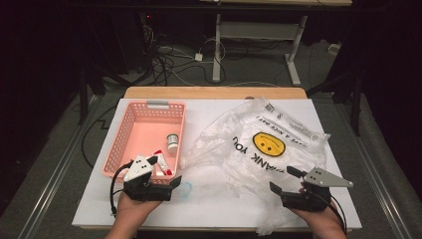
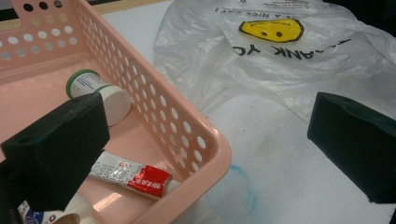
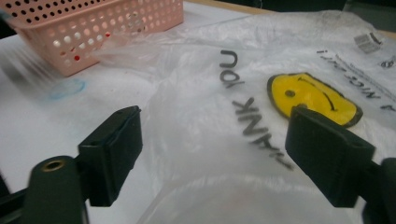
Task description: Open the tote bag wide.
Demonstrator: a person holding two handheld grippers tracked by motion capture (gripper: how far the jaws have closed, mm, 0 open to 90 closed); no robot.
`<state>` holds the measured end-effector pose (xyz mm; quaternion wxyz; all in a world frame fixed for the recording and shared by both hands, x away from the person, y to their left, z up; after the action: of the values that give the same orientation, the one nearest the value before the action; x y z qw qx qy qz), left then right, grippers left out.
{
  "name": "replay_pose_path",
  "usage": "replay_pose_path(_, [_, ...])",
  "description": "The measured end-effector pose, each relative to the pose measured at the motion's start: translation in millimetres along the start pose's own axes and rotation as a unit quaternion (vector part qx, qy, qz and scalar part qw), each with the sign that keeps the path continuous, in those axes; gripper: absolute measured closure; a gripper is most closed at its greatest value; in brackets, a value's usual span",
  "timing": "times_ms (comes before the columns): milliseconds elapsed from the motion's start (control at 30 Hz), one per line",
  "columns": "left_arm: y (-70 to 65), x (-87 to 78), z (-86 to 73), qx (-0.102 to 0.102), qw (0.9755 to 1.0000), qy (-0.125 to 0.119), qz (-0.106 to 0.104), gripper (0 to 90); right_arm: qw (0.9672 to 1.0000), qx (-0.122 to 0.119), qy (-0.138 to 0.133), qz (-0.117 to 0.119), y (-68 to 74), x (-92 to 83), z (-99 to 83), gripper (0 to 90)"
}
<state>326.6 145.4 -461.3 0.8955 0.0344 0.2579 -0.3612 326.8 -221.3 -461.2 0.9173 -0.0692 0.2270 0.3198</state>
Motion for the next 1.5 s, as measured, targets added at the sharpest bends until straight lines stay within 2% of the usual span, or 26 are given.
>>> replay_pose_path(167, [1.7, -0.6, 0.0, -0.001, 1.0, 0.0, -0.001, 0.0, 1.0, -0.004, -0.003, 0.006, -2.7, 15.0, 12.5, 12.8])
replay_pose_path(200, [2.4, -0.8, 0.0, -0.002, 1.0, -0.001, 0.0, 0.0, 1.0, -0.008, -0.003, 0.003, -4.9, 23.3, 18.9, 7.3])
replay_pose_path(333, [4.9, -1.7, -0.2, -0.003, 1.0, 0.0, -0.003, 0.0, 1.0, -0.004, -0.002, 0.001, -8.0, 37.9, 29.4, 0.3])
replay_pose_path(500, [5.4, -2.1, -1.1, -0.002, 1.0, 0.004, -0.003, 0.0, 1.0, -0.006, -0.001, 0.002, -8.2, 52.0, 39.3, 0.0])
replay_pose_path(533, [5.4, -2.2, -1.0, -0.001, 1.0, 0.004, -0.003, 0.0, 1.0, -0.008, 0.002, 0.006, -8.8, 59.9, 42.9, 0.0])
replay_pose_path(633, [6.4, -3.0, 0.3, 0.004, 1.0, -0.002, 0.006, 0.0, 0.9999, -0.01, 0.005, 0.006, -10.2, 67.7, 45.9, 0.0])
replay_pose_path(667, [6.8, -3.9, 0.9, 0.003, 0.9999, -0.009, 0.006, 0.0, 0.9999, -0.004, 0.002, 0.014, -9.5, 72.1, 47.6, 0.0])
replay_pose_path(733, [7.5, -4.1, 0.7, -0.001, 1.0, -0.01, 0.0, 0.0, 0.9998, -0.002, -0.002, 0.02, -8.1, 73.4, 47.9, 0.0])
replay_pose_path(800, [9.1, -4.2, 0.5, -0.002, 0.9999, -0.009, 0.006, 0.0, 0.9993, -0.02, 0.011, 0.03, -3.1, 76.0, 46.2, 0.0])
replay_pose_path(933, [12.4, -6.5, 1.2, 0.001, 0.9998, -0.011, 0.017, 0.0, 0.999, -0.024, 0.013, 0.036, 1.6, 73.6, 45.6, 0.0])
replay_pose_path(1067, [17.0, -10.8, 0.3, -0.008, 0.9995, -0.016, 0.026, 0.0, 0.9983, -0.029, 0.02, 0.046, 8.1, 70.7, 43.9, 4.0])
replay_pose_path(1100, [17.9, -12.1, -0.1, -0.009, 0.9994, -0.017, 0.027, 0.0, 0.9977, -0.034, 0.027, 0.052, 11.0, 68.5, 41.6, 8.4])
replay_pose_path(1133, [18.7, -13.3, -0.6, -0.009, 0.9994, -0.017, 0.029, 0.0, 0.9977, -0.034, 0.027, 0.052, 11.0, 68.5, 41.6, 8.4])
replay_pose_path(1267, [22.5, -15.7, -0.8, -0.012, 0.9991, -0.021, 0.033, 0.0, 0.9965, -0.039, 0.039, 0.063, 13.0, 65.3, 36.0, 19.4])
replay_pose_path(1500, [25.3, -17.3, -0.6, -0.013, 0.9989, -0.023, 0.038, 0.0, 0.995, -0.035, 0.071, 0.061, 12.7, 66.8, 16.7, 28.8])
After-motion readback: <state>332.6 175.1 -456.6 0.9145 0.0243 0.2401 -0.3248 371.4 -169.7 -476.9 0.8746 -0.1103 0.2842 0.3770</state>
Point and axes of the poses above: each handheld gripper's, and its own axes: x roughly forward along the jaws, z roughly out of its top, y roughly to its left, the point moved 7 cm from there along x, roughly forward along the jaws, and after that the axes turned 2 degrees about -z, right-handed, at the moved point
